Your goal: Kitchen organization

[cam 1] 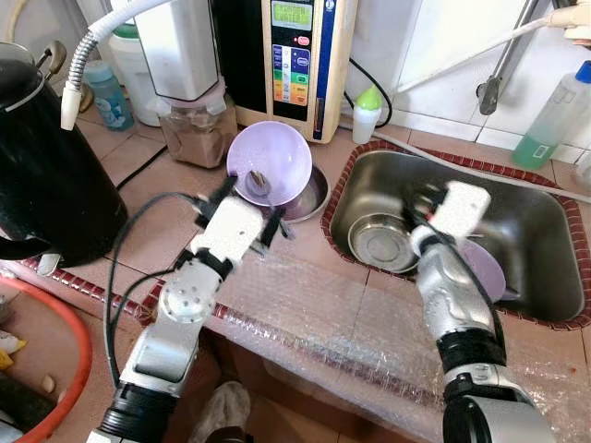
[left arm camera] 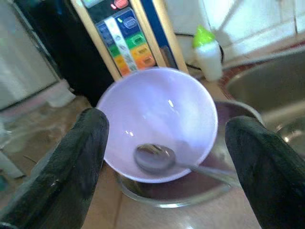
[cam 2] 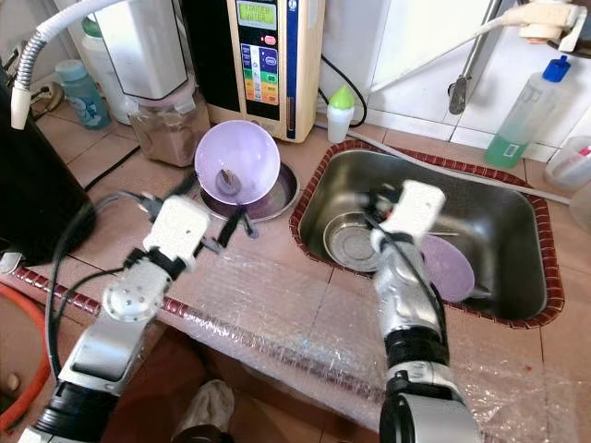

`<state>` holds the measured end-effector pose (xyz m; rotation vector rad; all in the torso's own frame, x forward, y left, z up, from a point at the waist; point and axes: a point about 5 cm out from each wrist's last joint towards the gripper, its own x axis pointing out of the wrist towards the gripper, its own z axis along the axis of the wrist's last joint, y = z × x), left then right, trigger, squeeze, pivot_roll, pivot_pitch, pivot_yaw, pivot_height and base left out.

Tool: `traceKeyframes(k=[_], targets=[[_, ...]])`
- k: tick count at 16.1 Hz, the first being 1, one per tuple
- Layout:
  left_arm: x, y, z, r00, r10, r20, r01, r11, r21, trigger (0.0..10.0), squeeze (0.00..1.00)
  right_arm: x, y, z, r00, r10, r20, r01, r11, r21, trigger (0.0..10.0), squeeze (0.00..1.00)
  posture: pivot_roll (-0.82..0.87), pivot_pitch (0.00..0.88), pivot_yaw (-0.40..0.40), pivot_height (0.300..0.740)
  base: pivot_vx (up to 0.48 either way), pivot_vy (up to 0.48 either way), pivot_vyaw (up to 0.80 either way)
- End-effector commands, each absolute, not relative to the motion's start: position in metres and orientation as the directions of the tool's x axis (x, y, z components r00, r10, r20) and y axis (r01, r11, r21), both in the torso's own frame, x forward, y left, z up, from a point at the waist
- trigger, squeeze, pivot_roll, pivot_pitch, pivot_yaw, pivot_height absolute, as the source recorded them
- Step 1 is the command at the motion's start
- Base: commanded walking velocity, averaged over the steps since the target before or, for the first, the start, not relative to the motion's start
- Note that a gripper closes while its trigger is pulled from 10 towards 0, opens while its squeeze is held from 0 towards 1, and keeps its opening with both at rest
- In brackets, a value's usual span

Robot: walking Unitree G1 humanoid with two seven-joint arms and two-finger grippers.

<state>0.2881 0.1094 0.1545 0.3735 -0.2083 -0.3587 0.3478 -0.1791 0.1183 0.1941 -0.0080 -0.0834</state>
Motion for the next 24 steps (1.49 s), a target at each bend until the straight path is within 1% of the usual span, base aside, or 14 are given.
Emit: traceKeyframes(k=[1,2,5,6,7,9,11,12,13,14,16,19,23,24], targets=[[0.289,0.111,0.161,0.930,-0.345,0.125,0.295,0.906,0.303,10.0,0.00,0.345,-0.177,0.117,0.998,-0.065,0.003,0.064,0.982,0.176,10.0,0.00,0.04,0.000,-0.014,0.740,0.000,0.000,0.00],[0.288,0.111,0.161,0.937,-0.334,0.105,0.303,0.924,0.234,10.0,0.00,0.344,-0.175,0.116,0.998,-0.059,0.000,0.058,0.983,0.173,10.0,0.00,0.04,0.000,-0.014,0.740,0.000,0.000,0.00],[0.282,0.110,0.157,0.931,-0.351,0.095,0.329,0.925,0.191,10.0,0.00,0.341,-0.172,0.112,0.999,-0.039,-0.011,0.040,0.986,0.164,10.0,0.00,0.04,0.000,-0.027,0.740,0.000,0.000,0.00],[0.275,0.107,0.152,0.924,-0.377,0.065,0.367,0.921,0.133,10.0,0.00,0.340,-0.170,0.112,1.000,-0.026,-0.013,0.028,0.987,0.158,10.0,0.00,0.05,0.000,-0.033,0.740,0.000,0.000,0.00],[0.271,0.104,0.149,0.914,-0.404,0.040,0.398,0.912,0.103,10.0,0.00,0.340,-0.170,0.112,1.000,-0.020,-0.014,0.022,0.988,0.155,10.0,0.00,0.05,0.000,-0.036,0.740,0.000,0.000,0.00],[0.262,0.097,0.145,0.886,-0.464,0.001,0.463,0.883,0.076,10.0,0.00,0.337,-0.169,0.110,1.000,-0.009,-0.024,0.013,0.989,0.147,10.0,0.00,0.05,0.000,-0.040,0.740,0.000,0.000,0.00],[0.257,0.094,0.142,0.867,-0.497,-0.032,0.498,0.866,0.049,10.0,0.00,0.335,-0.167,0.109,1.000,0.005,-0.030,-0.001,0.989,0.151,10.0,0.00,0.05,0.000,-0.037,0.740,0.000,0.000,0.00],[0.257,0.092,0.137,0.865,-0.496,-0.072,0.497,0.867,-0.003,10.0,0.00,0.334,-0.164,0.109,0.999,0.018,-0.027,-0.014,0.989,0.149,10.0,0.00,0.04,0.000,-0.037,0.740,0.000,0.000,0.00],[0.257,0.092,0.136,0.866,-0.494,-0.083,0.494,0.869,-0.015,10.0,0.00,0.333,-0.163,0.108,0.999,0.020,-0.028,-0.016,0.989,0.149,10.0,0.00,0.04,0.000,-0.035,0.740,0.000,0.000,0.00],[0.260,0.092,0.130,0.873,-0.472,-0.126,0.471,0.881,-0.041,10.0,0.00,0.332,-0.158,0.109,0.999,0.040,-0.024,-0.036,0.989,0.140,10.0,0.00,0.04,0.000,-0.033,0.740,0.000,0.000,0.00],[0.263,0.093,0.128,0.882,-0.450,-0.137,0.445,0.893,-0.067,10.0,0.00,0.331,-0.157,0.108,0.999,0.044,-0.023,-0.040,0.990,0.137,10.0,0.00,0.04,0.000,-0.030,0.740,0.000,0.000,0.00],[0.271,0.089,0.131,0.894,-0.424,-0.143,0.395,0.898,-0.191,10.0,0.00,0.330,-0.157,0.108,0.998,0.050,-0.027,-0.046,0.990,0.131,10.0,0.00,0.03,0.000,-0.031,0.740,0.000,0.000,0.00],[0.273,0.083,0.123,0.871,-0.456,-0.180,0.388,0.866,-0.315,10.0,0.00,0.329,-0.157,0.108,0.998,0.055,-0.029,-0.051,0.991,0.126,10.0,0.00,0.03,0.000,-0.036,0.740,0.000,0.000,0.00],[0.275,0.082,0.122,0.871,-0.454,-0.185,0.383,0.866,-0.321,9.1,0.00,0.329,-0.157,0.108,0.998,0.057,-0.029,-0.053,0.991,0.125,10.0,0.00,0.03,0.000,-0.036,0.740,0.000,0.000,0.00]])
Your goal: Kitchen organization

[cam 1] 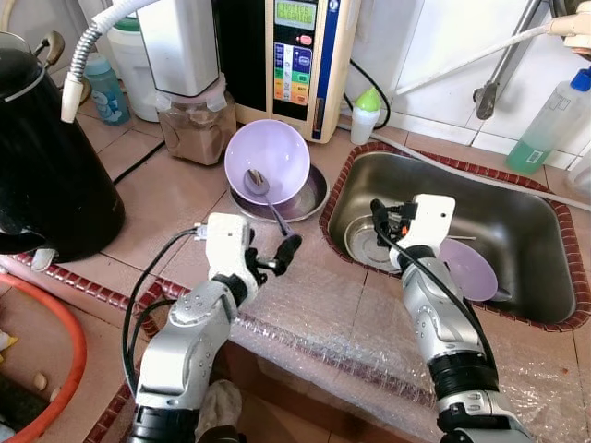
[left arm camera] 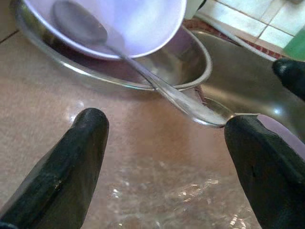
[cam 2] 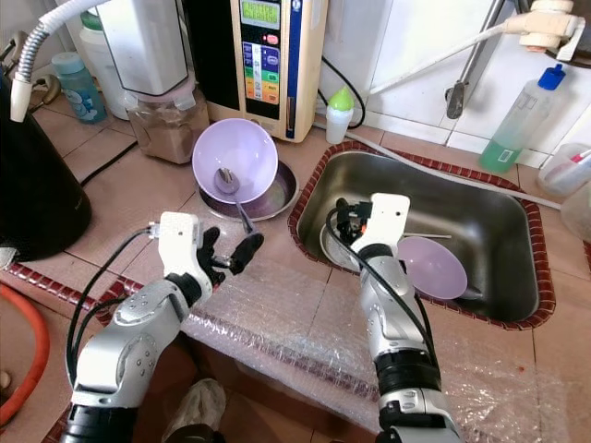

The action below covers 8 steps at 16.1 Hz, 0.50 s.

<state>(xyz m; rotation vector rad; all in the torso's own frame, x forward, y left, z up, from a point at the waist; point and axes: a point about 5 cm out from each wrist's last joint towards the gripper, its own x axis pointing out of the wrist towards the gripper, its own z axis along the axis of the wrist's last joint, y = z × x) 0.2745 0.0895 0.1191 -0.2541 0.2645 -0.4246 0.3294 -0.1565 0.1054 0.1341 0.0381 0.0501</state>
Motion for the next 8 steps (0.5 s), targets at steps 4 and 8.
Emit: traceKeyframes(k=[4,8], targets=[[0.284,0.082,0.119,0.869,-0.434,-0.238,0.353,0.881,-0.315,0.0,0.00,0.329,-0.156,0.109,0.998,0.060,-0.027,-0.056,0.991,0.123,10.0,0.00,0.03,0.000,-0.034,0.740,0.000,0.000,0.00],[0.291,0.084,0.122,0.886,-0.398,-0.237,0.312,0.892,-0.328,0.0,0.00,0.328,-0.156,0.109,0.998,0.054,-0.027,-0.050,0.991,0.122,10.0,0.00,0.02,0.000,-0.029,0.740,0.000,0.000,0.00]])
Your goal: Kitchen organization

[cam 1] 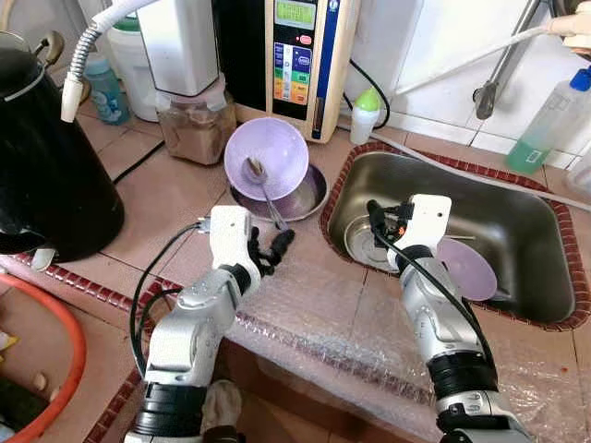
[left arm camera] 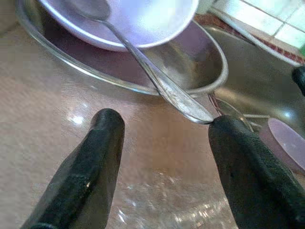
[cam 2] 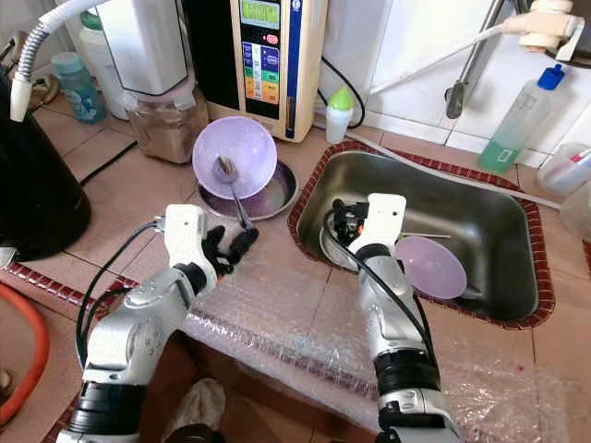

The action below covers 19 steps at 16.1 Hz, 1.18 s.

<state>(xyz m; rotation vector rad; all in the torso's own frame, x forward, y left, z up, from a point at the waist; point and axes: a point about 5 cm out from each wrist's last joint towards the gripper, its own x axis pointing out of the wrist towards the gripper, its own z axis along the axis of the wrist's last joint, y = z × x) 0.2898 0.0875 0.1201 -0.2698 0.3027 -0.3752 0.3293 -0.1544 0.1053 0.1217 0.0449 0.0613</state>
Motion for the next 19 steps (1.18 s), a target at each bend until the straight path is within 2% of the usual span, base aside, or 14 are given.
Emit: traceKeyframes(k=[1,8,13,19], targets=[[0.291,0.085,0.122,0.888,-0.394,-0.237,0.309,0.893,-0.326,0.0,0.00,0.328,-0.157,0.109,0.998,0.053,-0.028,-0.050,0.991,0.122,10.0,0.00,0.02,0.000,-0.029,0.740,0.000,0.000,0.00],[0.292,0.097,0.129,0.925,-0.321,-0.203,0.237,0.906,-0.351,0.0,0.00,0.329,-0.157,0.108,0.998,0.049,-0.032,-0.045,0.992,0.116,10.0,0.00,0.03,0.000,-0.031,0.740,0.000,0.000,0.00],[0.286,0.120,0.132,0.961,-0.221,-0.167,0.171,0.947,-0.270,0.0,0.00,0.329,-0.157,0.108,0.998,0.049,-0.035,-0.045,0.993,0.113,10.0,0.00,0.03,0.000,-0.036,0.740,0.000,0.000,0.00],[0.285,0.128,0.128,0.961,-0.203,-0.188,0.148,0.951,-0.273,0.0,0.00,0.331,-0.154,0.109,0.998,0.058,-0.035,-0.054,0.992,0.113,10.0,0.00,0.04,0.000,-0.039,0.740,0.000,0.000,0.00]])
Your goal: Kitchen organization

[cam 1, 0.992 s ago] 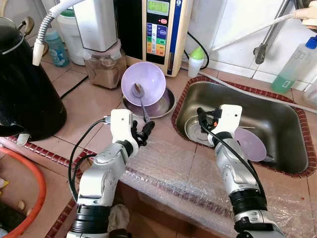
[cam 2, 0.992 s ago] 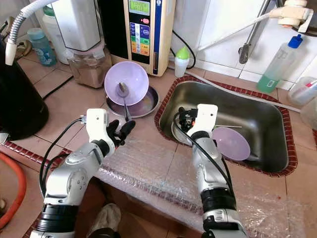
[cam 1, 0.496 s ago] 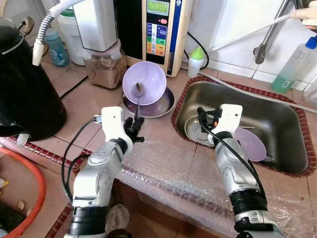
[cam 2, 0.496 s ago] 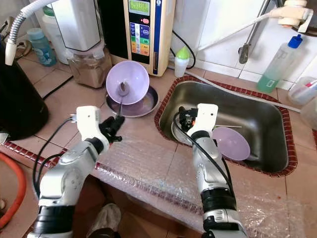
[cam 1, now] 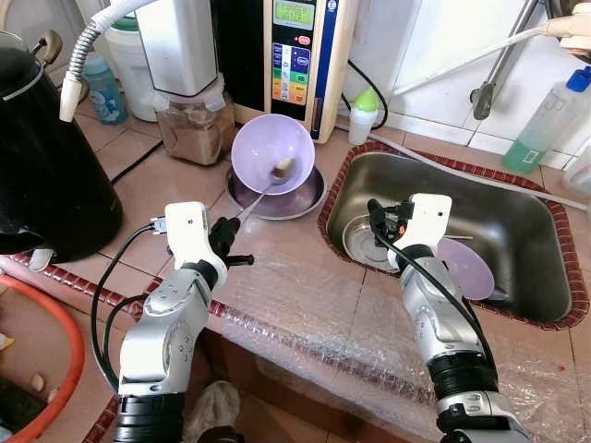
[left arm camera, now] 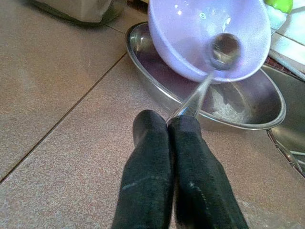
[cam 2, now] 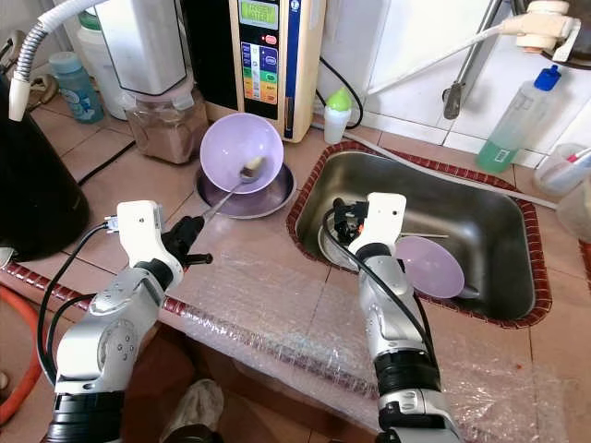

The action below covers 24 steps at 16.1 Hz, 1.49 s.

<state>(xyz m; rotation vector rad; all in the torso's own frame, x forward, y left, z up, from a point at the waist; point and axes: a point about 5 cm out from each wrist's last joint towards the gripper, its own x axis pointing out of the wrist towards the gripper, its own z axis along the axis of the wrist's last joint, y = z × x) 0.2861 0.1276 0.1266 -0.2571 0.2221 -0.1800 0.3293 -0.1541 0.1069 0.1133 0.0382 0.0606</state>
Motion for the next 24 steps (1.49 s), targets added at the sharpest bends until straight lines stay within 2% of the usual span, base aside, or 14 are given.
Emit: traceKeyframes(k=[1,4,5,6,7,13,16,22,23,24], targets=[[0.285,0.129,0.128,0.961,-0.203,-0.186,0.149,0.951,-0.272,0.0,0.00,0.331,-0.153,0.108,0.998,0.059,-0.035,-0.055,0.992,0.114,10.0,0.00,0.04,0.000,-0.038,0.740,0.000,0.000,0.00],[0.286,0.130,0.129,0.960,-0.208,-0.186,0.157,0.953,-0.259,0.0,0.00,0.331,-0.153,0.109,0.998,0.058,-0.035,-0.054,0.992,0.116,10.0,0.00,0.04,0.000,-0.036,0.740,0.000,0.000,0.00],[0.288,0.130,0.133,0.963,-0.212,-0.169,0.168,0.956,-0.241,10.0,0.00,0.331,-0.153,0.109,0.998,0.058,-0.033,-0.054,0.992,0.118,10.0,0.00,0.04,0.000,-0.034,0.740,0.000,0.000,0.00],[0.289,0.132,0.136,0.966,-0.209,-0.155,0.167,0.955,-0.243,10.0,0.77,0.331,-0.153,0.108,0.998,0.058,-0.034,-0.053,0.992,0.118,10.0,0.00,0.04,0.000,-0.033,0.740,0.000,0.000,0.00],[0.290,0.133,0.139,0.968,-0.210,-0.136,0.172,0.955,-0.243,10.0,1.00,0.331,-0.153,0.108,0.998,0.057,-0.035,-0.052,0.992,0.118,10.0,0.00,0.04,0.000,-0.033,0.740,0.000,0.000,0.00],[0.287,0.137,0.151,0.960,-0.267,-0.080,0.257,0.959,-0.120,10.0,1.00,0.333,-0.154,0.109,0.998,0.055,-0.033,-0.051,0.992,0.118,10.0,0.00,0.04,0.000,-0.036,0.740,0.000,0.000,0.00],[0.281,0.130,0.152,0.904,-0.413,-0.109,0.416,0.909,0.001,10.0,1.00,0.334,-0.153,0.109,0.998,0.059,-0.030,-0.055,0.991,0.119,10.0,0.00,0.05,0.000,-0.038,0.740,0.000,0.000,0.00],[0.288,0.144,0.132,0.898,-0.398,-0.188,0.419,0.904,0.086,10.0,1.00,0.331,-0.155,0.108,0.998,0.058,-0.032,-0.054,0.992,0.116,10.0,0.00,0.03,0.000,-0.033,0.740,0.000,0.000,0.00],[0.291,0.147,0.128,0.898,-0.388,-0.210,0.413,0.906,0.094,10.0,0.36,0.330,-0.156,0.108,0.998,0.055,-0.034,-0.051,0.992,0.116,10.0,0.00,0.03,0.000,-0.030,0.740,0.000,0.000,0.00],[0.294,0.150,0.123,0.898,-0.377,-0.229,0.408,0.907,0.105,10.0,0.00,0.330,-0.156,0.107,0.998,0.055,-0.035,-0.051,0.992,0.116,10.0,0.00,0.03,0.000,-0.029,0.740,0.000,0.000,0.00]])
